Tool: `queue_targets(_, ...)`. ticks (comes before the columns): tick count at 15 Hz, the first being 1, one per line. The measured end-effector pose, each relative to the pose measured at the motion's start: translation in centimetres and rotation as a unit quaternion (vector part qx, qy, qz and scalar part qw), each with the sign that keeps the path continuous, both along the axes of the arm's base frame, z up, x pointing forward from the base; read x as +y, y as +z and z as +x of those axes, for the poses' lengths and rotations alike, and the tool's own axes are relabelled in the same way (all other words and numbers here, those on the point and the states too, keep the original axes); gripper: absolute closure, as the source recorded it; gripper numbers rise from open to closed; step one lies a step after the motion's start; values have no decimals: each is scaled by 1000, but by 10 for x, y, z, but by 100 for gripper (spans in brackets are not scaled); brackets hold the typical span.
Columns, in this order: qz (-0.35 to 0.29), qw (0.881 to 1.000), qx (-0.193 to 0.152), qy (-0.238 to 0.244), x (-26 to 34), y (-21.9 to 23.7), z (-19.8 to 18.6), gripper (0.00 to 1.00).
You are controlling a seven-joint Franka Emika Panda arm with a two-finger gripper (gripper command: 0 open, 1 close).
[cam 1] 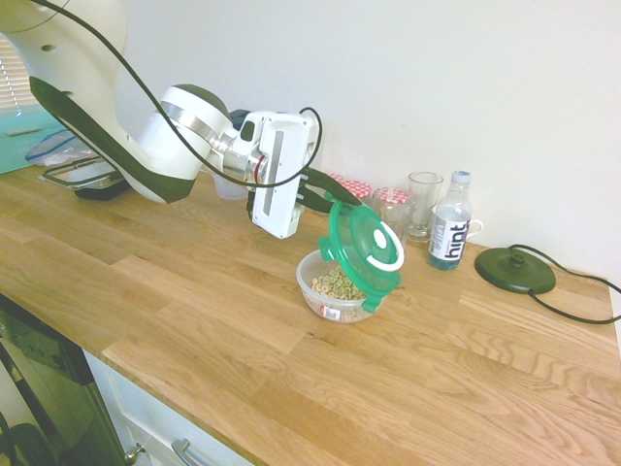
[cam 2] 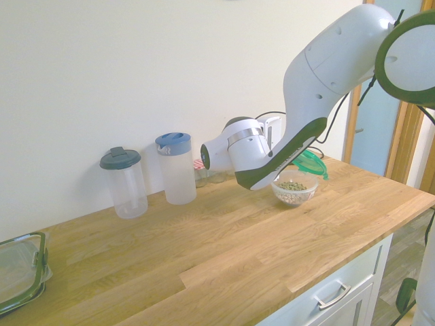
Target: Cover the lid of food container
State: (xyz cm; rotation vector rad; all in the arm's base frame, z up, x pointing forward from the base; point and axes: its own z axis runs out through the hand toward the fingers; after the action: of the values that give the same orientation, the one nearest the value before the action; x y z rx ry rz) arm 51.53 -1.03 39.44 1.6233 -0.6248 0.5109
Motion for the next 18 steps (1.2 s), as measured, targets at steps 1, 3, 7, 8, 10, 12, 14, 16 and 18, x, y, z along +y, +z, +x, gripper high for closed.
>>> queue_targets(1,-1,1000,-1,0,0,0,0,100)
queue_targets(3,-6,1000,-3,-5,0,2,-1,100)
queue_targets(7,-14,1000,-6,-5,10,4,-3,100)
queue_targets(8,-14,1000,-6,-4,12,4,-3,100)
queue_targets(10,-13,1000,-6,-2,13,4,-3,0)
queue_targets(12,-12,1000,-5,-1,13,2,-3,0)
queue_targets(14,-9,1000,-4,2,13,0,-3,0)
queue_targets(16,-2,1000,0,8,16,-5,-3,0)
queue_targets(18,0,1000,5,16,21,-11,-6,0)
